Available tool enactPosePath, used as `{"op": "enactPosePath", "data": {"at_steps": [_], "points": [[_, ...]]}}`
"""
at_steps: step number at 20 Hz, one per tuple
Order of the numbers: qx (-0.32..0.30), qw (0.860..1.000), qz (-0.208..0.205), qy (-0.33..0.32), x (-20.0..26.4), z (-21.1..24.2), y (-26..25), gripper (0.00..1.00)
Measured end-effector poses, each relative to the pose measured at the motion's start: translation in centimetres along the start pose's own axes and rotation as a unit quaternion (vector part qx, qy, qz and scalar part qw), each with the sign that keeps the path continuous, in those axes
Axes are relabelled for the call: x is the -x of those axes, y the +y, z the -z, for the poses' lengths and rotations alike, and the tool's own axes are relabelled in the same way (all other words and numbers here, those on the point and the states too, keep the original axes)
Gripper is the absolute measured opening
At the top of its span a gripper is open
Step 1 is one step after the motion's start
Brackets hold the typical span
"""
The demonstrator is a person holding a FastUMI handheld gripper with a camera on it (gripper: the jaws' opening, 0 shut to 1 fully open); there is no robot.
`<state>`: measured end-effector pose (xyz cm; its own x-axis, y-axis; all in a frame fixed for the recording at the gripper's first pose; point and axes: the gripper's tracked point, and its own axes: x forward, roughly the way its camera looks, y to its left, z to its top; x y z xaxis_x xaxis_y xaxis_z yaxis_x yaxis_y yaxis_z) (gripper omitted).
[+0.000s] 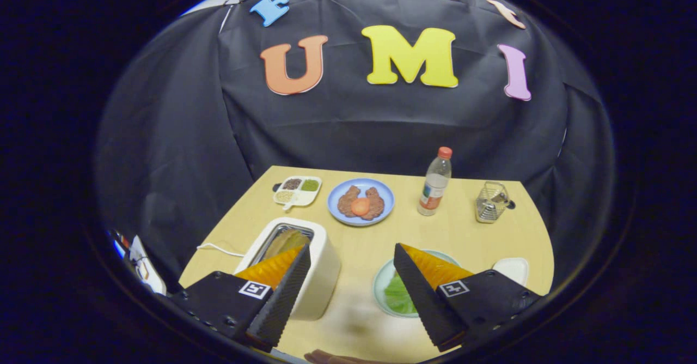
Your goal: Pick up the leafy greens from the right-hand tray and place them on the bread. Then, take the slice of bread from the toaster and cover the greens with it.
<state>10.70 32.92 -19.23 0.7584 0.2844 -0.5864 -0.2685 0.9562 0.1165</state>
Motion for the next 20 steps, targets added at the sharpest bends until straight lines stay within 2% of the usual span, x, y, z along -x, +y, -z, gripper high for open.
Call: {"op": "enactPosePath", "data": {"at_steps": [3,6,10,12,14,17,20], "points": [[0.001,1.0,-0.002,0.014,-1.1,0.3,3.3,0.96],[-0.009,0.999,0.016,0.034,-2.8,1.2,5.2,0.96],[-0.031,0.996,0.036,0.074,-5.4,2.6,7.5,0.86],[-0.047,0.993,0.052,0.097,-6.8,3.4,8.0,0.86],[-0.06,0.987,0.075,0.13,-7.8,4.3,7.9,0.79],[-0.085,0.98,0.095,0.153,-8.7,5.1,7.6,0.54],[-0.072,0.979,0.106,0.16,-8.4,5.0,7.1,0.28]]}}
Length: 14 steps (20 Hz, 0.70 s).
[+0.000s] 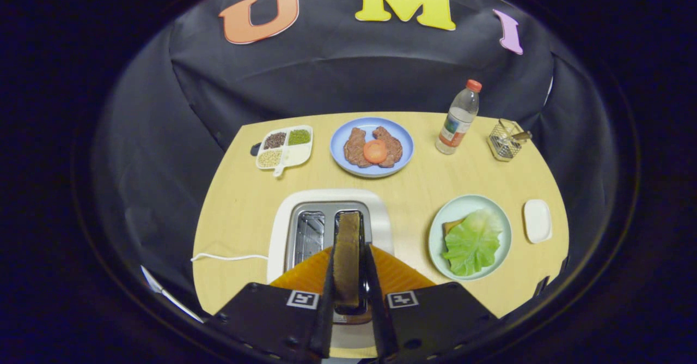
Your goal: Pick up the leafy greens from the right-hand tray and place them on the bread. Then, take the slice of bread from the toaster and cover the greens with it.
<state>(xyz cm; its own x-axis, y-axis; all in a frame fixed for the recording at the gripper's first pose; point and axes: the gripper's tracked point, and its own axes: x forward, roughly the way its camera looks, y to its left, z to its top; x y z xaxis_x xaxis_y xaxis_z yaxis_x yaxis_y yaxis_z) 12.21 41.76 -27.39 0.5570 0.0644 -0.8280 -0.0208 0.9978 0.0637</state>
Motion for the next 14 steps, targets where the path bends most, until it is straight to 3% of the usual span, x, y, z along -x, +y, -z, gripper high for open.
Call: {"op": "enactPosePath", "data": {"at_steps": [1,8,10,11,14], "points": [[0.0,1.0,0.0,0.002,0.2,-0.1,-0.1,0.19],[0.007,0.998,-0.051,-0.047,5.7,-3.2,-0.8,0.18],[-0.013,0.996,-0.061,-0.059,7.2,-4.2,-2.5,0.18],[-0.027,0.995,-0.068,-0.061,7.9,-4.7,-3.3,0.12],[-0.065,0.993,-0.077,-0.067,9.2,-6.0,-6.8,0.12]]}}
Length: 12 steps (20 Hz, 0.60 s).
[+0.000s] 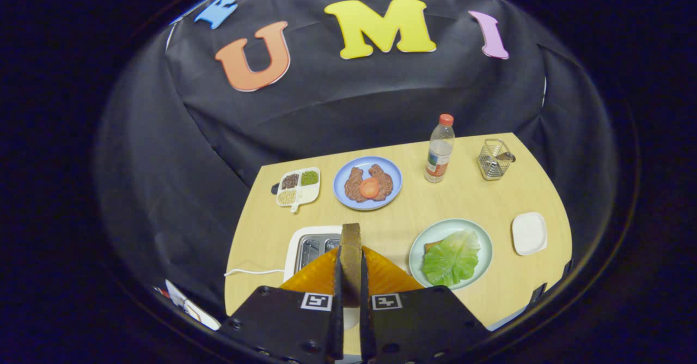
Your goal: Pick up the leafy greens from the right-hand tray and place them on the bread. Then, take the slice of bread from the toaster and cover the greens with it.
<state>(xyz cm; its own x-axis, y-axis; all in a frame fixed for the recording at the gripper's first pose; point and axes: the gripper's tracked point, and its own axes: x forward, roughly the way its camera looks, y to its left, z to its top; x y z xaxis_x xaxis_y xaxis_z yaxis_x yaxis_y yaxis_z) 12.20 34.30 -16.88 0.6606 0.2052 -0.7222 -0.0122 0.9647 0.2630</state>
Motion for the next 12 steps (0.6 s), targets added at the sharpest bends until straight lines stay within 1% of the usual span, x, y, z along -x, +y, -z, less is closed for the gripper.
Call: {"op": "enactPosePath", "data": {"at_steps": [3,6,11,12], "points": [[-0.038,0.999,-0.004,-0.003,0.2,-1.1,-3.6,0.12],[-0.064,0.998,0.006,0.012,-1.2,-0.7,-7.6,0.12],[-0.089,0.995,0.012,0.04,-6.2,1.3,-13.1,0.12],[-0.092,0.995,0.008,0.046,-7.3,1.8,-13.9,0.12]]}}
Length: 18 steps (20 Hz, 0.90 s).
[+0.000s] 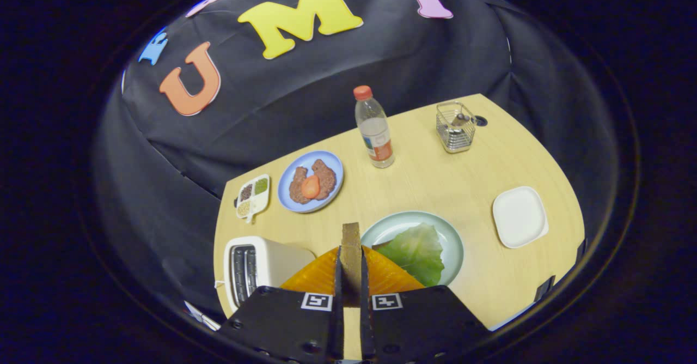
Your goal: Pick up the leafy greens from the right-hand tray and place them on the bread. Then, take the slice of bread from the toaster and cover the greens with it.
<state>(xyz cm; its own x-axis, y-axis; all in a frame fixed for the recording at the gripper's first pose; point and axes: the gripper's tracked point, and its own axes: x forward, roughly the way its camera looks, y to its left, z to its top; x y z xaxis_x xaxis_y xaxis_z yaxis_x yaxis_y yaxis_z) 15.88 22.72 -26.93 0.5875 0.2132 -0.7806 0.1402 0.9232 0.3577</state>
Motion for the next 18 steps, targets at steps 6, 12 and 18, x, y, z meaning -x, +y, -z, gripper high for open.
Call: {"op": "enactPosePath", "data": {"at_steps": [6,12,18], "points": [[-0.006,0.998,-0.046,0.031,-4.9,1.6,-4.2,0.12],[0.017,0.998,-0.038,0.044,-7.0,1.5,-8.6,0.18],[0.049,0.996,-0.038,0.068,-8.3,1.9,-11.1,0.38]]}}
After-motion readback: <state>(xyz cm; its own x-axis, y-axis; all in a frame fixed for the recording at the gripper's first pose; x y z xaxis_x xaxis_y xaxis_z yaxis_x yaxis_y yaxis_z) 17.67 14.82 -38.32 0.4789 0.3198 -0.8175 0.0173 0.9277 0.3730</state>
